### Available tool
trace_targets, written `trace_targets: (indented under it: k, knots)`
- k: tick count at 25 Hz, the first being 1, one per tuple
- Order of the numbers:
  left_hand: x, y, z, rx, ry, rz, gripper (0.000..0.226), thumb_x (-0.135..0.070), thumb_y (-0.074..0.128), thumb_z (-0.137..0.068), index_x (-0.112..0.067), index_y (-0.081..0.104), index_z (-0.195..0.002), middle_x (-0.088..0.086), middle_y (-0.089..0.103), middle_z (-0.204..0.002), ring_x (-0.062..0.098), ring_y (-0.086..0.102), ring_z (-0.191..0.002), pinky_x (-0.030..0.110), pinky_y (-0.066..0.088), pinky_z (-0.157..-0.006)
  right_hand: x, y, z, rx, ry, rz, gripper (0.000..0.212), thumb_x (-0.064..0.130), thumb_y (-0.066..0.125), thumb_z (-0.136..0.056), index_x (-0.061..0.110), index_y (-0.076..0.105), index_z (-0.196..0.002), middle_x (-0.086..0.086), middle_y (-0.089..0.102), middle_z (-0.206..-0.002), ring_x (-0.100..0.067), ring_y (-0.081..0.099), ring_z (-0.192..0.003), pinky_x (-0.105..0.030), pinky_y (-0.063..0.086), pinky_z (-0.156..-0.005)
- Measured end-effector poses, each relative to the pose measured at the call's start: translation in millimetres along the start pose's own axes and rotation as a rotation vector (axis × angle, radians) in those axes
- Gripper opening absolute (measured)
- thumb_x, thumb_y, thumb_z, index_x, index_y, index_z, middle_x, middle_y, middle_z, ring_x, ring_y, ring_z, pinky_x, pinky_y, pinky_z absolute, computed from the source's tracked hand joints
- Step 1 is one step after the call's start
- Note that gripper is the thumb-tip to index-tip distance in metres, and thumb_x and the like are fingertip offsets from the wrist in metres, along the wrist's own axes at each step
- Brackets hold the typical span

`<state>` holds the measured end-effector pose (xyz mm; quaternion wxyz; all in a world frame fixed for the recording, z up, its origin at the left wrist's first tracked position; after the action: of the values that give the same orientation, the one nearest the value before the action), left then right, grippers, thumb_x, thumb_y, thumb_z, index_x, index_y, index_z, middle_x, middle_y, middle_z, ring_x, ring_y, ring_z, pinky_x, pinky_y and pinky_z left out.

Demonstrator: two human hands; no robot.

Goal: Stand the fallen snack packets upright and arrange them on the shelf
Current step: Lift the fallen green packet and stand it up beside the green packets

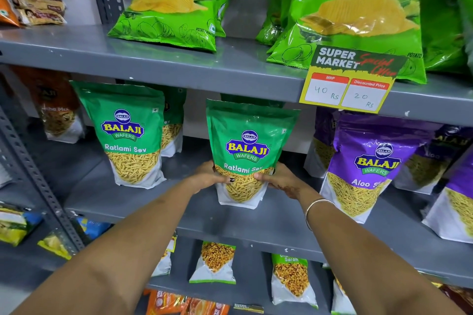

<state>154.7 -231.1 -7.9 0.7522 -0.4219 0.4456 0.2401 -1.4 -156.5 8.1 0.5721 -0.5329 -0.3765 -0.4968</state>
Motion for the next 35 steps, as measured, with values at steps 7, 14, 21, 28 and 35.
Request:
trace_targets:
  k: [7, 14, 21, 28, 35]
  knots:
    - [33.7, -27.3, 15.2, -0.013, -0.115, -0.12, 0.051, -0.025, 0.064, -0.085, -0.007, 0.046, -0.128, 0.012, 0.05, -0.136, 0.023, 0.05, -0.114, 0.032, 0.041, -0.083, -44.2, -18.4, 17.5, 0.15, 0.561, 0.494, 0.046, 0.03, 0.062, -0.086, 0.0, 0.053, -0.12, -0.02, 0.058, -0.087, -0.02, 0.055, -0.064, -0.029, 0.053, -0.053]
    - [134.7, -136.1, 49.1, -0.007, -0.562, -0.212, 0.031, -0.034, 0.053, -0.091, -0.004, 0.053, -0.098, 0.007, 0.05, -0.076, 0.017, 0.052, -0.066, 0.034, 0.048, -0.091, -30.2, 96.4, 23.0, 0.652, 0.785, 0.467, 0.018, 0.02, 0.048, -0.095, 0.008, 0.056, -0.085, -0.009, 0.068, -0.076, -0.019, 0.071, -0.068, -0.031, 0.061, -0.06]
    - [163.9, -249.0, 20.6, -0.098, -0.228, -0.057, 0.091, -0.021, 0.073, -0.078, -0.003, 0.017, -0.147, 0.007, 0.022, -0.155, 0.024, 0.027, -0.142, 0.03, 0.031, -0.108, 33.4, 209.6, -83.5, 0.07, 0.294, 0.488, 0.082, 0.036, 0.07, -0.077, 0.01, 0.029, -0.143, -0.004, 0.034, -0.149, -0.024, 0.037, -0.135, -0.032, 0.041, -0.096]
    - [147.9, -248.7, -17.8, 0.049, 0.047, 0.111, 0.066, -0.002, 0.077, -0.07, -0.002, 0.044, -0.127, 0.012, 0.054, -0.137, 0.021, 0.055, -0.115, 0.022, 0.039, -0.089, 63.1, 260.9, -117.6, -0.08, 0.088, -0.011, 0.074, -0.011, 0.071, -0.071, 0.001, 0.034, -0.135, -0.013, 0.05, -0.137, -0.022, 0.05, -0.118, -0.025, 0.05, -0.092]
    - [151.8, -244.2, -20.7, 0.04, 0.065, 0.132, 0.064, 0.002, 0.074, -0.071, -0.002, 0.047, -0.129, 0.014, 0.06, -0.129, 0.022, 0.056, -0.118, 0.026, 0.042, -0.093, 67.8, 270.2, -102.2, -0.07, 0.101, -0.037, 0.06, -0.016, 0.059, -0.079, 0.0, 0.039, -0.133, -0.01, 0.053, -0.124, -0.006, 0.056, -0.089, -0.003, 0.05, -0.056]
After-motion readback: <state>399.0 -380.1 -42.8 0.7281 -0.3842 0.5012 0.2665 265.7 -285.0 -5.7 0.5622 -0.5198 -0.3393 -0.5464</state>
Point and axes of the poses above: each hand's wrist, its own z-axis away from the middle knuckle, its own y-axis out of the palm, x = y × z, the point moved 9 cm from there along -z, towards the middle knuckle
